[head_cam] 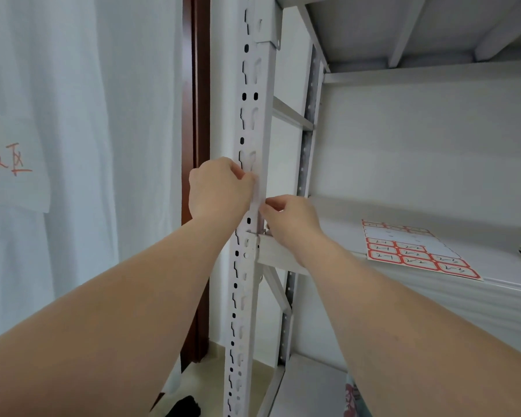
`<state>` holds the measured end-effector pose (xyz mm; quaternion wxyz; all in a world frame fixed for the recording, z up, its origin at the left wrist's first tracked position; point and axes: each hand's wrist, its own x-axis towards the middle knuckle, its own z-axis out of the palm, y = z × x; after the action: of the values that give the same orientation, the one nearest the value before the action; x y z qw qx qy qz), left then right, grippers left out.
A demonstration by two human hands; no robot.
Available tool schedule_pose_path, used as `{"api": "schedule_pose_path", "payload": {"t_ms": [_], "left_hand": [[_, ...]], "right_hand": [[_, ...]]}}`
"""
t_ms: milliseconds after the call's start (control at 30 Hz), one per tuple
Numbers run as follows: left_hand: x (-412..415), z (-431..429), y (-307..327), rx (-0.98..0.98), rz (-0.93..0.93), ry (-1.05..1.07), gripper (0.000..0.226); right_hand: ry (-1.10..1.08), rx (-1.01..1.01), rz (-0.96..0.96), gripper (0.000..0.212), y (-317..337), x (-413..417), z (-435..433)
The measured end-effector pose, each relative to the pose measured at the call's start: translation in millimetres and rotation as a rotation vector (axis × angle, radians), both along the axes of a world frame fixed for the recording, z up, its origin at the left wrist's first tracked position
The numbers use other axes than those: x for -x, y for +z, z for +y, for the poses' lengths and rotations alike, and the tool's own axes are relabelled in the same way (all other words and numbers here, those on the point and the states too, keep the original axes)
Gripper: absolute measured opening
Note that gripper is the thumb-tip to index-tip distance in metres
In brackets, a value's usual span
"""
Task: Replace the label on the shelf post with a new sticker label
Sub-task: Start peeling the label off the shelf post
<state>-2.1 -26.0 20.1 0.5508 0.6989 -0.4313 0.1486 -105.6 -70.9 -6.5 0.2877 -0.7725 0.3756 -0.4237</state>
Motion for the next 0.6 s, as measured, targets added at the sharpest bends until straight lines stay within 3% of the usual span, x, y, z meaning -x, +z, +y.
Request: {"api": "schedule_pose_path", "payload": {"t_ms": [200,300,500,600], "left_hand": [[10,-8,6,-0.070,-0.139,0.134,0.037],[15,-8,8,-0.103,-0.139,0.173,0.035],[10,-11,9,-0.055,-0.104,0.086,0.028],[8,-9,7,-0.015,-0.091,0.035,0.037]], "right_hand": [[0.003,-0.017,0.049,0.031,-2,2,-2],[0.016,-0.023,0.047,0.031,-1,2,-2],[0.036,-0.022,0.048,0.032,-1,3,-5],[0.045,-0.035,0.041,0.031,-1,3,-6]]}}
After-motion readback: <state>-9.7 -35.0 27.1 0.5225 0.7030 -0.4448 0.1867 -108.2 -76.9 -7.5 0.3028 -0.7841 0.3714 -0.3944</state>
